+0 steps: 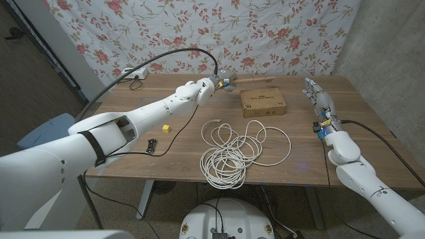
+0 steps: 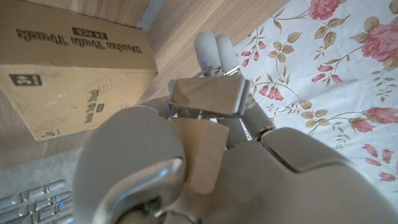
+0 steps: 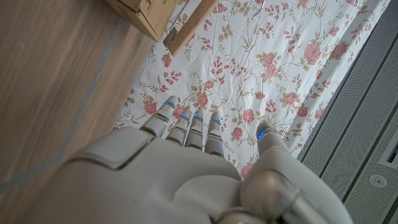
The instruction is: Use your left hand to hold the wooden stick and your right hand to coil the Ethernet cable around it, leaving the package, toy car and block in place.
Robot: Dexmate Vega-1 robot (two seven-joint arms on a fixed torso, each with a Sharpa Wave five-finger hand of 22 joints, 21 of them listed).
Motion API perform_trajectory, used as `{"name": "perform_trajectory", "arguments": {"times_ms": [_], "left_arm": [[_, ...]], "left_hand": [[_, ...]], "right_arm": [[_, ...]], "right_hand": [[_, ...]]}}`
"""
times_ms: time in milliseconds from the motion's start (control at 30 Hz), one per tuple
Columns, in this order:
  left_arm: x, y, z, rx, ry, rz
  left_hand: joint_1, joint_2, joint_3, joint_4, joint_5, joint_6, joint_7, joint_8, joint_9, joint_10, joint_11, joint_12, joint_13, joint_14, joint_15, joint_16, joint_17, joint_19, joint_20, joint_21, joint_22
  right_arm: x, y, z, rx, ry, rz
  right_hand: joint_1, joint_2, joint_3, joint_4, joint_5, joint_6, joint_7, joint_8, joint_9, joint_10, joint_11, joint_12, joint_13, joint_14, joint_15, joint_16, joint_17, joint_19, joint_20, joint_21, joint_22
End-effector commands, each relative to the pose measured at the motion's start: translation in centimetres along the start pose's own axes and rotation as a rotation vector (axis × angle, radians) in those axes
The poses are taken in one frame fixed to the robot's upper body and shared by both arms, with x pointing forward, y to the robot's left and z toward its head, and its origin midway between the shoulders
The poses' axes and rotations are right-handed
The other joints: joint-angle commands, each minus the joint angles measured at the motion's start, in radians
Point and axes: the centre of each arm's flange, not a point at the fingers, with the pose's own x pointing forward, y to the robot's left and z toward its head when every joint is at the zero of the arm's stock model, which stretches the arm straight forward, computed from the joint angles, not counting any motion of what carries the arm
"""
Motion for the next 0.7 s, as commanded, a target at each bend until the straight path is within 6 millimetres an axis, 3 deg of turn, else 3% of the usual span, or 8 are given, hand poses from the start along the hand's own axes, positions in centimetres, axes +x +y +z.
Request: {"name": "perform_trajectory", "arguments": {"times_ms": [33,200,267,400,567,700], "left_arm": [[-1.7,3.3,-2.8,-0.230,-0.022,-0.005],[-3.0,3.7,-4.3,-0.331,-0.010,0.019],[-3.4,3.8,-5.0,-0.386,-0.012,0.013],[-4.4,4.2,-6.4,-0.476,-0.022,-0.013],[-5.4,4.7,-8.0,-0.541,-0.035,-0.079],[-5.9,5.2,-8.7,-0.556,-0.045,-0.133]], "left_hand": [[-0.029,0.009,0.032,0.002,0.032,0.001,0.017,0.080,0.118,-0.028,0.000,0.110,0.002,0.072,-0.115,0.150,0.224,-0.009,-0.022,0.117,0.135],[-0.050,0.014,0.046,0.010,0.042,-0.008,0.013,0.095,0.141,-0.041,-0.013,0.158,0.001,0.057,-0.121,0.194,0.276,0.002,-0.030,0.168,0.186],[-0.059,0.009,0.050,0.010,0.046,-0.003,0.011,0.094,0.134,-0.042,-0.014,0.176,0.001,0.042,-0.116,0.209,0.281,-0.006,-0.027,0.174,0.192],[-0.071,-0.004,0.051,0.007,0.053,0.013,0.004,0.097,0.122,-0.053,-0.009,0.199,0.001,0.015,-0.112,0.232,0.282,-0.036,-0.014,0.167,0.180],[-0.079,-0.009,0.050,0.005,0.059,0.018,0.000,0.096,0.113,-0.064,0.003,0.215,0.001,-0.016,-0.102,0.248,0.281,-0.062,0.004,0.155,0.158],[-0.081,-0.010,0.049,0.003,0.062,0.020,0.000,0.096,0.110,-0.069,0.006,0.220,0.000,-0.028,-0.101,0.254,0.280,-0.069,0.009,0.154,0.150]], "right_arm": [[0.3,1.3,1.0,-0.033,0.024,0.060],[0.3,2.4,1.9,-0.070,0.047,0.085],[0.3,2.9,2.4,-0.095,0.061,0.098],[0.3,3.9,3.5,-0.151,0.076,0.133],[0.3,5.2,4.9,-0.207,0.080,0.187],[0.5,6.5,6.0,-0.259,0.084,0.232]], "right_hand": [[0.010,0.013,0.010,-0.005,0.007,0.019,0.005,0.003,0.002,0.020,0.001,0.002,0.004,0.012,0.016,0.004,0.003,0.008,0.002,0.000,0.004],[0.027,0.039,0.025,-0.009,0.006,0.038,0.014,0.006,0.002,0.052,0.012,0.010,0.005,0.042,0.028,0.011,0.003,0.039,-0.001,0.011,0.005],[0.036,0.054,0.032,-0.009,0.000,0.058,0.022,0.009,0.002,0.089,0.030,0.020,0.006,0.079,0.039,0.022,0.006,0.063,0.000,0.019,0.006],[0.054,0.067,0.041,-0.015,-0.008,0.085,0.034,0.013,0.002,0.115,0.038,0.022,0.006,0.135,0.043,0.039,0.009,0.103,-0.001,0.033,0.008],[0.086,0.071,0.054,-0.034,-0.013,0.095,0.035,0.011,0.002,0.134,0.047,0.023,0.007,0.169,0.046,0.045,0.009,0.124,-0.003,0.039,0.009],[0.127,0.077,0.073,-0.058,-0.015,0.102,0.033,0.011,0.002,0.139,0.035,0.019,0.007,0.185,0.040,0.046,0.009,0.134,-0.005,0.042,0.010]]}}
